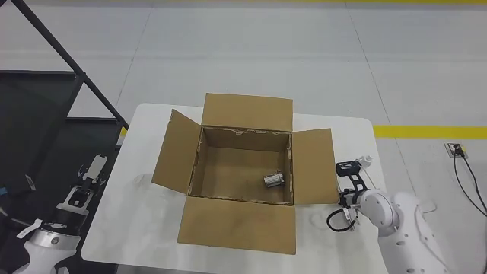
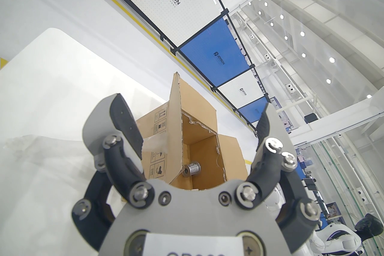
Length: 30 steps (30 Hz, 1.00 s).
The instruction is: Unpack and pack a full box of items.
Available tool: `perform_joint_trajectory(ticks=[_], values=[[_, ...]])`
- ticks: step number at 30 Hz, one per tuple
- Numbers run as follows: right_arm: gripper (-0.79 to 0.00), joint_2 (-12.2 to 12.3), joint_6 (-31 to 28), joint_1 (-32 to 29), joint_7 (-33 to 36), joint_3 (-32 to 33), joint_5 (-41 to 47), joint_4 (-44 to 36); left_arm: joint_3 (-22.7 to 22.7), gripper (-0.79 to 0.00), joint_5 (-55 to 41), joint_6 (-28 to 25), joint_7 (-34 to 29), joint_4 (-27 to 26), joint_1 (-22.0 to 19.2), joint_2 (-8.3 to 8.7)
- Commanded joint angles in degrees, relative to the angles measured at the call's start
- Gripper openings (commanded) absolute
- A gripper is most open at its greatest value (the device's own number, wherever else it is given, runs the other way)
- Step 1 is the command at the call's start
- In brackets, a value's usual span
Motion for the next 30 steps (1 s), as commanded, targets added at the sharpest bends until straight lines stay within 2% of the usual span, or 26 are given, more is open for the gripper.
perform_joint_trajectory(ticks=[1, 5, 13, 16, 19, 22, 26, 29, 30], values=[[-0.499, 0.1, 0.5, -0.4, -0.3, 0.0, 0.2, -1.5, 0.0, 0.0, 0.0, 0.0, 0.0, 0.0, 0.0, 0.0], [-0.477, 0.4, 2.6, -3.0, -1.2, 1.1, -0.5, -9.4, 0.0, 0.0, 0.0, 0.0, 0.0, 0.0, 0.0, 0.0], [-0.44, 0.9, 8.3, -10.7, 2.2, 1.6, -9.5, -37.6, 0.0, 0.0, 0.0, 0.0, 0.0, 0.0, 0.0, 0.0], [-0.437, 0.9, 7.2, -11.7, 1.0, -0.4, -11.5, -45.3, 0.0, 0.0, 0.0, 0.0, 0.0, 0.0, 0.0, 0.0], [-0.428, 0.9, 4.6, -10.2, -0.1, -4.3, -12.7, -48.7, 0.0, 0.0, 0.0, 0.0, 0.0, 0.0, 0.0, 0.0], [-0.416, 0.6, 0.6, -5.9, -0.7, -9.3, -10.3, -47.4, 0.0, 0.0, 0.0, 0.0, 0.0, 0.0, 0.0, 0.0], [-0.409, -0.1, -6.3, 4.3, 2.1, -16.2, -2.2, -37.2, 0.0, 0.0, 0.0, 0.0, 0.0, 0.0, 0.0, 0.0], [-0.209, -1.2, -9.9, 14.1, 6.6, -22.2, 4.0, -25.1, 0.0, 0.0, 0.0, 0.0, 0.0, 0.0, 0.0, 0.0], [-0.203, -1.7, -10.4, 17.3, 7.8, -24.0, 6.0, -20.8, 0.0, 0.0, 0.0, 0.0, 0.0, 0.0, 0.0, 0.0]])
